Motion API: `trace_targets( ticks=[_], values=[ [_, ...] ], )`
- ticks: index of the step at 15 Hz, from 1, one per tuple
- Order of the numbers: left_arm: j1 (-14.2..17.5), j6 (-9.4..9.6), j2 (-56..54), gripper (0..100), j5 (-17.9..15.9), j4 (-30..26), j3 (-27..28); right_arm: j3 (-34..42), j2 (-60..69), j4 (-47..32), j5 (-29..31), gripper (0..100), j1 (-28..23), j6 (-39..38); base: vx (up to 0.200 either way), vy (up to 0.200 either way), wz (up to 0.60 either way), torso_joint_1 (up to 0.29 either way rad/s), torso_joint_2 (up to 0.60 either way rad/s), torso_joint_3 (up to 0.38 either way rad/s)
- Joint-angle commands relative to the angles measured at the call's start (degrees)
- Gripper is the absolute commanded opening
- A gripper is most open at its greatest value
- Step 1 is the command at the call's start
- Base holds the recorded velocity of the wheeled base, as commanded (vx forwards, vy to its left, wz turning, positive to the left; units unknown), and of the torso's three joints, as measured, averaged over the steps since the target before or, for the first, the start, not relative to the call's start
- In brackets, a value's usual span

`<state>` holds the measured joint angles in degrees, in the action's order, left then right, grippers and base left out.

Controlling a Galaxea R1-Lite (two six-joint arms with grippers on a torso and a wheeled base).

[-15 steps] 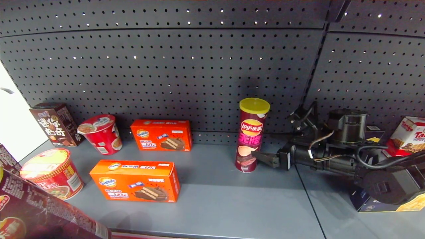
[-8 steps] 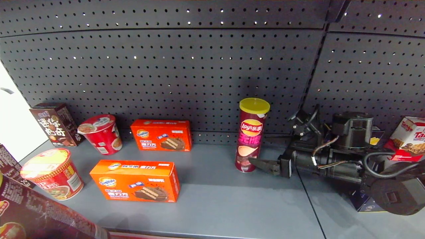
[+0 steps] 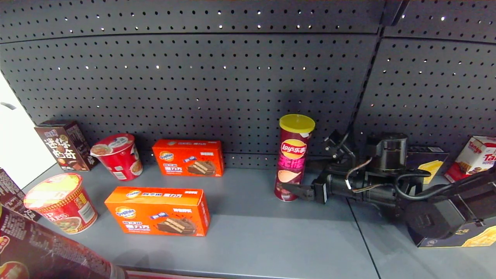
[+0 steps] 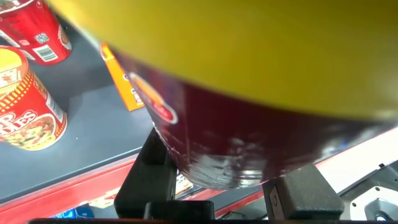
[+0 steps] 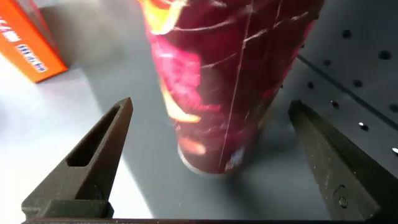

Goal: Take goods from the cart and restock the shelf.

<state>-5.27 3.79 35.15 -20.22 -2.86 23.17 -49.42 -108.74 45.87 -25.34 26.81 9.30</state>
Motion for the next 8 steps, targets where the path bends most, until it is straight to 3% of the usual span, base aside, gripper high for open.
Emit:
trace_targets(
  ticks=[1, 5, 6, 8],
  values=[
    [-0.01, -0.1, 0.01, 0, 0.01, -0.04, -0.41, -3.05, -4.29, 0.09, -0.06, 100, 0.53, 0.01, 0.0, 0.0, 0.0, 0.0, 0.0, 0.0],
    [0.08, -0.54, -0.52, 0, 0.1, -0.12, -0.67, -6.3, -7.36, 0.62, -0.67, 100, 1.32, -0.07, 0.0, 0.0, 0.0, 0.0, 0.0, 0.0],
    [-0.01, -1.59, -1.04, 0, 0.36, -0.12, -0.67, -6.13, -7.63, 1.85, -0.94, 0, 1.41, -0.34, 0.0, 0.0, 0.0, 0.0, 0.0, 0.0],
    [-0.01, -2.12, -1.31, 0, 0.36, -0.04, -1.03, -5.16, -7.01, 2.12, -0.94, 0, 1.32, -0.34, 0.0, 0.0, 0.0, 0.0, 0.0, 0.0]
  ],
)
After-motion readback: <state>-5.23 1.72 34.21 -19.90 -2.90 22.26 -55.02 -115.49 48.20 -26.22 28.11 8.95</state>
